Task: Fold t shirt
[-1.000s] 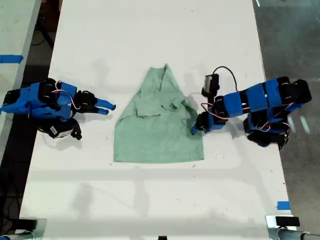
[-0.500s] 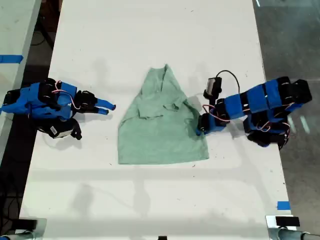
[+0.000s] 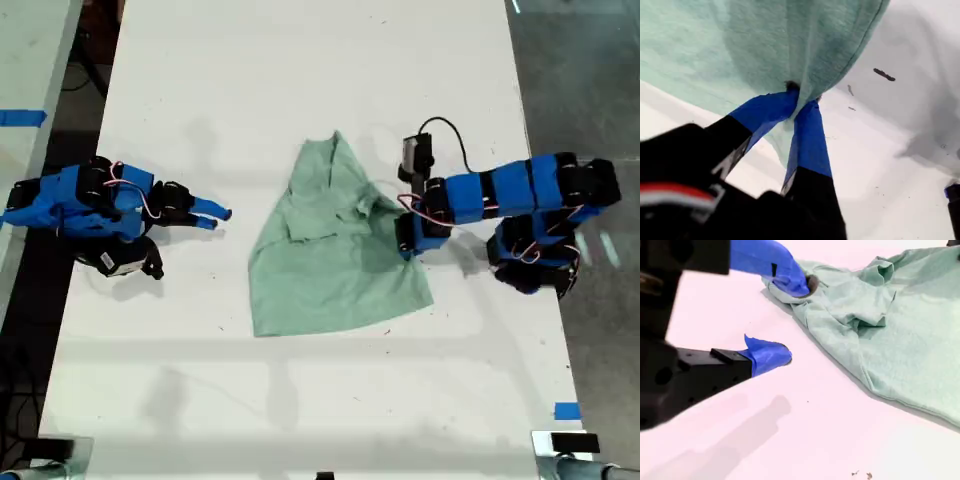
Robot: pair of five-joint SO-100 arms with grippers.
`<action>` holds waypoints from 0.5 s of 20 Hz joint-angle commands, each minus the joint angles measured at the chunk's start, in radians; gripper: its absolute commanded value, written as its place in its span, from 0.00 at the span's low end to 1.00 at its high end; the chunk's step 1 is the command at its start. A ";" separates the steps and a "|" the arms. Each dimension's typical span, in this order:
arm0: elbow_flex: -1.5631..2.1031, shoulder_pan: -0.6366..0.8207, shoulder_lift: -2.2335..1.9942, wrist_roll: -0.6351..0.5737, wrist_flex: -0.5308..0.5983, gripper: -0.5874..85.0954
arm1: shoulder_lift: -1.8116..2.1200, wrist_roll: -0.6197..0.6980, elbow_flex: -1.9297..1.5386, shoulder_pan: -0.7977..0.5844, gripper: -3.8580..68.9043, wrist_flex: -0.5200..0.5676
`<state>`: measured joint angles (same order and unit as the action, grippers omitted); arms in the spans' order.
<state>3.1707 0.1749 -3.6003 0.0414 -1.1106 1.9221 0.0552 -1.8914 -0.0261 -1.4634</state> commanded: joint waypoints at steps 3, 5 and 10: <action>-0.023 -0.008 -0.006 0.015 -0.002 0.22 | -0.066 0.072 0.311 0.032 0.06 -0.077; -0.023 -0.008 -0.006 0.015 -0.002 0.22 | -0.190 0.104 0.434 0.060 0.06 -0.051; -0.023 -0.008 -0.006 0.015 -0.002 0.22 | -0.629 0.201 0.816 0.071 0.06 -0.023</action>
<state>3.1707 0.1749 -3.6003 0.0414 -1.1121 1.4067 0.2178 -1.2517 0.0353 -1.5033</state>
